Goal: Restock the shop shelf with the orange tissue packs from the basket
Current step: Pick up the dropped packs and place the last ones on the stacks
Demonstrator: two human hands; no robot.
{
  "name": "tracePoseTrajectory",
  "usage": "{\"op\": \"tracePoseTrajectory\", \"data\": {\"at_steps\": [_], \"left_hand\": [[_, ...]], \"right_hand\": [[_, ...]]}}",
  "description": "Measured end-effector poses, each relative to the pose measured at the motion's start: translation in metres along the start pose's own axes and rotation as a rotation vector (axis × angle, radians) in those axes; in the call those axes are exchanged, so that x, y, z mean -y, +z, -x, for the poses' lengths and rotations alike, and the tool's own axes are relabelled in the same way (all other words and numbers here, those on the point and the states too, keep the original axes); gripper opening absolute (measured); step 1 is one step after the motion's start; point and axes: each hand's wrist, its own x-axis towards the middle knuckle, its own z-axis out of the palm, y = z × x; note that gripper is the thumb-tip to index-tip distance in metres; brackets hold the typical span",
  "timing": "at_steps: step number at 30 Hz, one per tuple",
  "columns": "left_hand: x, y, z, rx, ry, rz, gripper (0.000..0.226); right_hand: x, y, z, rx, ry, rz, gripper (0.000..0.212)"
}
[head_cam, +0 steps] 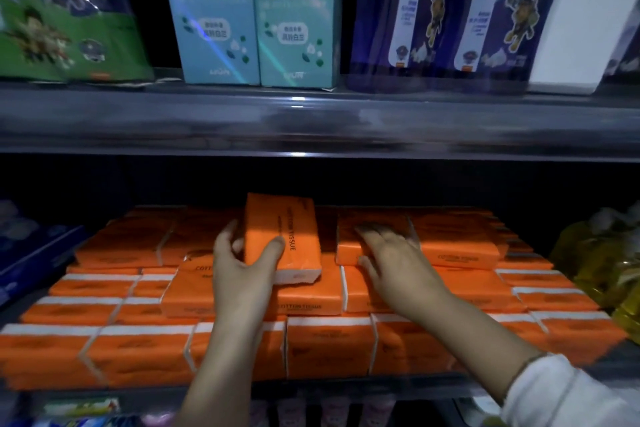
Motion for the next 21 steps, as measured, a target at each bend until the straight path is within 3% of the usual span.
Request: {"op": "tracePoseTrajectory", "data": {"at_steps": [5,10,15,21], "left_hand": [[-0.006,-0.002,0.001,0.003,0.008,0.047,0.04],[-0.012,-0.003,0.0,0.11,-0.061,0.175,0.027],[-0.017,0.002,0.005,0.121,-0.061,0.241,0.049],[-0.016,0.006,0.011,0.154,-0.117,0.158,0.066]], "right_hand": [[0.007,-0.019,-0.005,-0.166,0.071,-0.389,0.044],[0.018,-0.038,-0.015,-0.059,0.167,-0.689,0.05],[0.028,-0.036,-0.012,0.145,0.259,-1.121,0.036],[0.034,-0.023,-0.015,-0.073,0.427,-1.282,0.046]]}}
